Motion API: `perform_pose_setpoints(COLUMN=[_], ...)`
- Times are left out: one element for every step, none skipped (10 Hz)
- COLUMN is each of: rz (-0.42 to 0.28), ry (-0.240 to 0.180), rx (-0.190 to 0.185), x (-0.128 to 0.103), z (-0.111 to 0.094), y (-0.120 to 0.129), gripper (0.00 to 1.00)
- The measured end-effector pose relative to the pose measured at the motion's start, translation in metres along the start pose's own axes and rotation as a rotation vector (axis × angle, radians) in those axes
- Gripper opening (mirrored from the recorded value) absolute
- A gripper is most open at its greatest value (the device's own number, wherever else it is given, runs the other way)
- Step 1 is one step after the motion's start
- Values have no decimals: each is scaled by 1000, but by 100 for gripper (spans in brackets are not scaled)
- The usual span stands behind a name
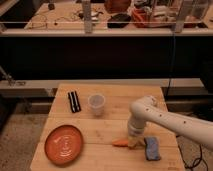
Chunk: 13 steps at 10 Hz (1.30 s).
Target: Drag the pepper across the table
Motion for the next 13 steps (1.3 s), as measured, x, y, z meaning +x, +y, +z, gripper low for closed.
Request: perform_pose_setpoints(rz=[-1,-1,-1,-1,2,5,9,11,10,7,3,3,4], ry=[4,5,8,10,11,15,18,23,27,36,44,50,52], rx=[-4,-5,-9,-13,-14,-18,-22,-26,-29,-34,-38,-42,-45], x=[3,4,7,11,14,19,24,29,31,33,34,37,40], z=[1,1,2,3,3,3,3,3,3,4,5,6,7], y=[5,8,13,18,21,25,28,33,36,39,42,45,47], gripper=[0,0,0,0,0,0,0,0,0,0,0,0,0])
